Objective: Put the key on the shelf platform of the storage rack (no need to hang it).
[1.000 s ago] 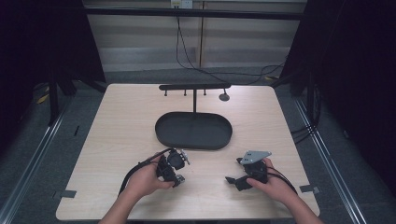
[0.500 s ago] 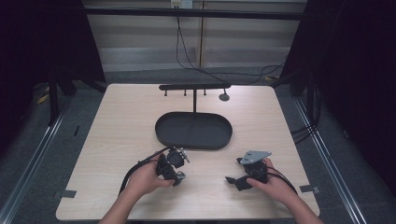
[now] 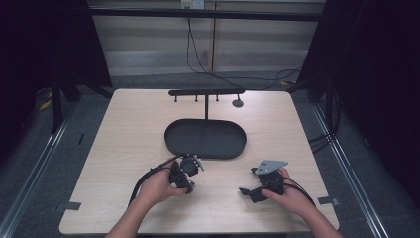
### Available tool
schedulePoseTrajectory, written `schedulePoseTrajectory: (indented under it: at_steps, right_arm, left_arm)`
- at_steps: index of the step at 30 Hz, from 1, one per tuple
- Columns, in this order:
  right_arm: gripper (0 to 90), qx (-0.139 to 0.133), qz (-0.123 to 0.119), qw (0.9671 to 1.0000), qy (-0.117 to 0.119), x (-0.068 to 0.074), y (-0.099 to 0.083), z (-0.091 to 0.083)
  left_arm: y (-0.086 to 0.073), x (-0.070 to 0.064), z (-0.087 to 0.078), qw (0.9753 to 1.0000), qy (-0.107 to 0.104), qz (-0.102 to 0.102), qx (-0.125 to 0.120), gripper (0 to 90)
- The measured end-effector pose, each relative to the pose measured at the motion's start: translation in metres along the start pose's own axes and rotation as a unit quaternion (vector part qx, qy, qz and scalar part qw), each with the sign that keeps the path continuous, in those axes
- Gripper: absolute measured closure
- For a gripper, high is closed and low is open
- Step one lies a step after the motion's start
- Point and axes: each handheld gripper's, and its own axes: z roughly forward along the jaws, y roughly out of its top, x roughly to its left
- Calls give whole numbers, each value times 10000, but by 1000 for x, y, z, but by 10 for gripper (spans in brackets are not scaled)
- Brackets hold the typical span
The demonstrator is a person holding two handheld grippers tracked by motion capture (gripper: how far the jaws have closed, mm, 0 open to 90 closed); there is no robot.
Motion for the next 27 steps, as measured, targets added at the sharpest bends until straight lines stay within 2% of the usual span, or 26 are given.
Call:
schedulePoseTrajectory:
  at_steps: [3,7,14,15,19,20,23,24,27]
  right_arm:
    - [120,1,0,10000,0,0,0,0]
    - [120,1,1,10000,0,0,0,0]
    - [120,1,-1,10000,0,0,0,0]
    - [120,0,1,10000,0,0,0,0]
    - [120,1,1,10000,0,0,0,0]
    - [120,1,1,10000,1,0,0,0]
    - [120,1,2,10000,0,0,0,0]
    - [120,1,3,10000,0,0,0,0]
    - [120,1,2,10000,0,0,0,0]
  left_arm:
    - [1,0,0,10000,9,-79,26,677]
    - [-1,2,0,9996,-117,-242,-17,678]
    - [-3,6,-3,9995,-186,-265,28,678]
    - [-4,6,-3,9993,-186,-338,-27,679]
    - [-6,10,-9,9990,-267,-363,-79,679]
    - [-7,11,-12,9986,-280,-440,-130,679]
    - [-9,14,-14,9986,-286,-430,-122,680]
    - [-10,15,-17,9982,-286,-505,-133,679]
    - [-12,17,-20,9981,-286,-534,-113,680]
